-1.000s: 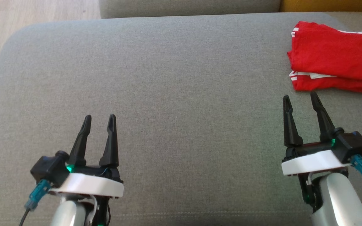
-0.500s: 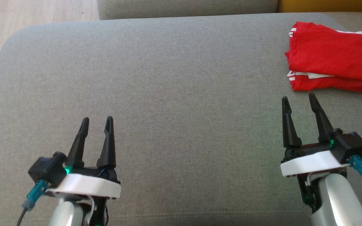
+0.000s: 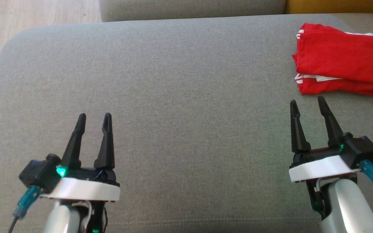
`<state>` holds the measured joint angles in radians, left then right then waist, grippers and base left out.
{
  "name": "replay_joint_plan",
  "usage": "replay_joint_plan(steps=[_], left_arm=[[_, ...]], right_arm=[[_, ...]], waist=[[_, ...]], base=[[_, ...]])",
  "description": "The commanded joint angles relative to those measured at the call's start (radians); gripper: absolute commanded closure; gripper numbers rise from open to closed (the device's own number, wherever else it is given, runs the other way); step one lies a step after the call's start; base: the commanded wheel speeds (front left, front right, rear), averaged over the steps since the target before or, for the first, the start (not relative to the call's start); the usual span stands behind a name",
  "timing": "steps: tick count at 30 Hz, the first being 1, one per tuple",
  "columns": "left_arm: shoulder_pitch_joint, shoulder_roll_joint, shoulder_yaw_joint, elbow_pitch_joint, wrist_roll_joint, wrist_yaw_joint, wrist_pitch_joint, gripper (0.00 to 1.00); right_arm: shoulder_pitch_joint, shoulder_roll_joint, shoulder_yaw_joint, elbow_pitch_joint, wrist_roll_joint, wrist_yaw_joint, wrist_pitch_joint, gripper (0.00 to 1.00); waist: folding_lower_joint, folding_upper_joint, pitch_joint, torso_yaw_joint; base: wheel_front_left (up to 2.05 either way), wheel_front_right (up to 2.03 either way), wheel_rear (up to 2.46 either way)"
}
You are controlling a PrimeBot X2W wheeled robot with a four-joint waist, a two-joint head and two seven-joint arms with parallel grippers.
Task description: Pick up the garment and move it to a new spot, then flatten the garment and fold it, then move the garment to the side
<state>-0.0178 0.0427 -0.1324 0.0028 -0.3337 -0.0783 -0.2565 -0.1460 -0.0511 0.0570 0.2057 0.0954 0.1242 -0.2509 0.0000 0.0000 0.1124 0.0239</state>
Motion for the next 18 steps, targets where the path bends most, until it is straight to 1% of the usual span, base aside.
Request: replay_joint_plan(steps=[1,2,3,7,17,18], left_arm=[[-0.019,0.008,0.041,-0.038,-0.008,0.004,-0.005,0.0],[-0.018,0.008,0.043,-0.04,-0.019,0.002,-0.005,0.0],[0.002,0.0,0.012,-0.002,-0.02,-0.001,0.0,1.0],[0.019,-0.003,0.011,0.046,-0.03,-0.001,0.002,1.0],[0.011,0.006,0.02,0.06,-0.14,-0.004,0.024,1.0],[0.011,0.006,0.02,0.06,-0.14,-0.004,0.024,1.0]], right_arm=[[-0.011,0.001,0.026,-0.03,-0.004,0.007,-0.011,0.0],[-0.011,0.001,0.026,-0.029,-0.004,0.007,-0.011,0.0],[0.0,0.0,0.001,0.0,0.0,0.0,0.0,1.0],[0.017,0.003,0.002,0.042,0.011,0.0,0.002,1.0],[0.019,-0.005,-0.003,0.042,0.142,0.0,0.025,1.0],[0.019,-0.005,-0.003,0.042,0.142,0.0,0.025,1.0]], waist=[[0.0,0.0,-0.001,0.0],[0.0,0.0,-0.002,0.0],[0.0,0.0,-0.002,0.0],[0.0,0.0,-0.003,0.0],[0.0,0.0,-0.012,-0.002],[0.0,0.0,-0.012,-0.002]], base=[[0.0,0.0,0.0],[0.0,0.0,0.0],[0.0,0.0,0.0],[0.0,0.0,0.0],[0.0,0.0,0.0],[0.0,0.0,0.0]])
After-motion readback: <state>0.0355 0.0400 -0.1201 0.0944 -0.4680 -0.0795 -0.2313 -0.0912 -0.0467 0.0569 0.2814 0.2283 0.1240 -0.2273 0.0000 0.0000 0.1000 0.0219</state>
